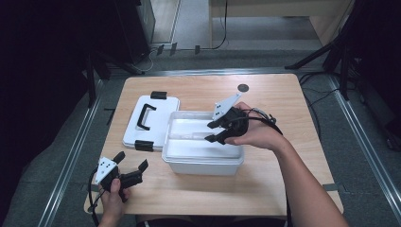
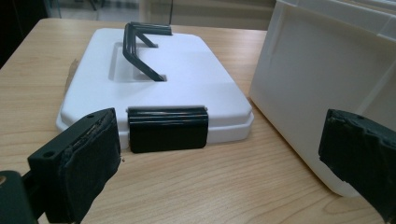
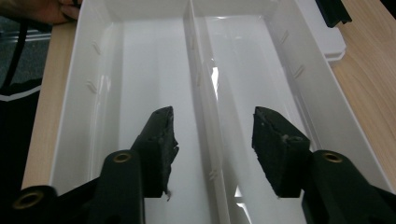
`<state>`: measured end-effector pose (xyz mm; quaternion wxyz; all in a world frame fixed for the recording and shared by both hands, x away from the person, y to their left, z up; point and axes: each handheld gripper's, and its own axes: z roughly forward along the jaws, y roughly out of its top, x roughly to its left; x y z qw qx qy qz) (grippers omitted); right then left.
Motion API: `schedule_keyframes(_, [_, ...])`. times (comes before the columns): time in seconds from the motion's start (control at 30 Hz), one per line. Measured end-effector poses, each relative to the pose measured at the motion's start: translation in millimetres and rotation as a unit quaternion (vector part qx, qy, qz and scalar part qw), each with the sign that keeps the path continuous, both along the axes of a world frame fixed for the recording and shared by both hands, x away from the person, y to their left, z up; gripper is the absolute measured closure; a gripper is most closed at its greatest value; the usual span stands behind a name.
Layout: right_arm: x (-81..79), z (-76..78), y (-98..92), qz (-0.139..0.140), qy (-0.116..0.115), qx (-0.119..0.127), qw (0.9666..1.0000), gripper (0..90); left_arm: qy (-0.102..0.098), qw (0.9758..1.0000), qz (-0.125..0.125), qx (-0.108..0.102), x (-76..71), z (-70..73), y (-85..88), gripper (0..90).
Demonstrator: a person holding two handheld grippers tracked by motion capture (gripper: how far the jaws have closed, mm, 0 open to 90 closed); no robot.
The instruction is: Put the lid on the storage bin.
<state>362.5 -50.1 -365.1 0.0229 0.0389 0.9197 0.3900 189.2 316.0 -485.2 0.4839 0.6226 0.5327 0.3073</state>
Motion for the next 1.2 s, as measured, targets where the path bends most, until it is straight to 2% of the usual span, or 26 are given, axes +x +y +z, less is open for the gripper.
schedule_keyframes(0.03, [-0.6,3.3,-3.6,-0.010,0.002,0.003,0.9999,42.5,0.006,1.0000,0.005,0.001,1.1,-0.2,-0.6,0.0])
schedule_keyframes(0.1, [-0.7,4.7,-5.6,-0.017,0.003,0.002,0.9999,39.8,0.020,0.9997,0.010,0.003,3.3,-0.2,-1.1,0.0])
schedule_keyframes(0.13, [-0.7,7.2,-9.7,-0.023,0.005,0.001,0.9997,34.4,0.025,0.9996,0.010,0.001,4.5,0.3,-1.1,0.0])
schedule_keyframes(0.23, [-1.8,9.9,-14.1,-0.034,0.005,0.002,0.9994,29.9,0.049,0.9987,0.015,-0.003,8.5,3.1,-1.9,0.2])
schedule_keyframes(0.3, [-3.2,12.5,-18.8,-0.044,0.001,0.006,0.9990,24.7,0.060,0.9980,0.018,0.008,10.4,5.4,-3.8,0.4])
schedule_keyframes(0.33, [-5.5,15.1,-23.6,-0.061,0.000,0.014,0.9981,18.4,0.070,0.9972,0.018,0.017,12.3,8.1,-6.8,0.4])
schedule_keyframes(0.4, [-9.7,16.8,-29.1,-0.077,-0.010,0.028,0.9966,12.6,0.076,0.9967,0.020,0.020,13.2,9.5,-8.6,0.4])
schedule_keyframes(0.47, [-11.7,17.3,-31.7,-0.086,-0.011,0.036,0.9956,11.6,0.090,0.9953,0.022,0.027,15.5,12.0,-11.3,0.4])
schedule_keyframes(0.57, [-17.2,15.9,-38.5,-0.114,-0.013,0.061,0.9916,1.1,0.101,0.9938,0.024,0.039,18.1,15.7,-14.3,0.5])
schedule_keyframes(0.6, [-18.6,15.2,-40.7,-0.125,-0.017,0.069,0.9897,0.3,0.102,0.9936,0.023,0.040,18.8,16.8,-14.3,0.4])
schedule_keyframes(0.63, [-21.0,14.0,-46.0,-0.137,-0.021,0.090,0.9862,0.0,0.104,0.9935,0.024,0.040,19.6,18.0,-14.3,0.4])
schedule_keyframes(0.67, [-21.0,14.0,-46.0,-0.137,-0.021,0.090,0.9862,0.0,0.106,0.9932,0.026,0.041,20.3,19.2,-14.4,0.4])
schedule_keyframes(0.73, [-23.7,13.2,-51.5,-0.150,-0.023,0.106,0.9828,0.0,0.113,0.9921,0.032,0.044,22.4,21.3,-14.5,0.4])
schedule_keyframes(0.77, [-26.3,12.7,-57.1,-0.155,-0.025,0.122,0.9800,0.0,0.117,0.9915,0.032,0.047,23.7,22.6,-14.2,2.3])
schedule_keyframes(0.8, [-26.3,12.7,-57.1,-0.155,-0.025,0.122,0.9800,0.0,0.118,0.9912,0.037,0.048,24.8,24.2,-14.2,2.3])
schedule_keyframes(0.87, [-28.6,12.3,-63.0,-0.166,-0.029,0.132,0.9768,0.0,0.124,0.9899,0.045,0.053,27.8,28.2,-12.7,5.4])
schedule_keyframes(0.93, [-30.2,11.3,-69.7,-0.177,-0.034,0.141,0.9736,0.0,0.128,0.9893,0.048,0.050,31.4,32.8,-10.6,6.6])
schedule_keyframes(1.0, [-30.9,9.2,-77.7,-0.188,-0.031,0.149,0.9703,0.0,0.133,0.9881,0.050,0.058,35.4,37.7,-9.2,6.9])
schedule_keyframes(1.03, [-31.8,7.9,-82.0,-0.195,-0.031,0.152,0.9683,0.0,0.133,0.9878,0.055,0.059,37.3,40.0,-9.1,10.1])
schedule_keyframes(1.07, [-32.2,6.5,-86.6,-0.201,-0.033,0.157,0.9662,0.0,0.137,0.9869,0.057,0.063,39.3,42.2,-9.1,15.1])
schedule_keyframes(1.13, [-34.2,3.8,-95.8,-0.210,-0.031,0.166,0.9631,0.0,0.149,0.9839,0.066,0.072,44.8,45.4,-8.8,15.6])
schedule_keyframes(1.2, [-37.3,0.5,-104.2,-0.221,-0.038,0.168,0.9599,0.0,0.165,0.9806,0.075,0.074,50.8,48.2,-7.0,20.2])
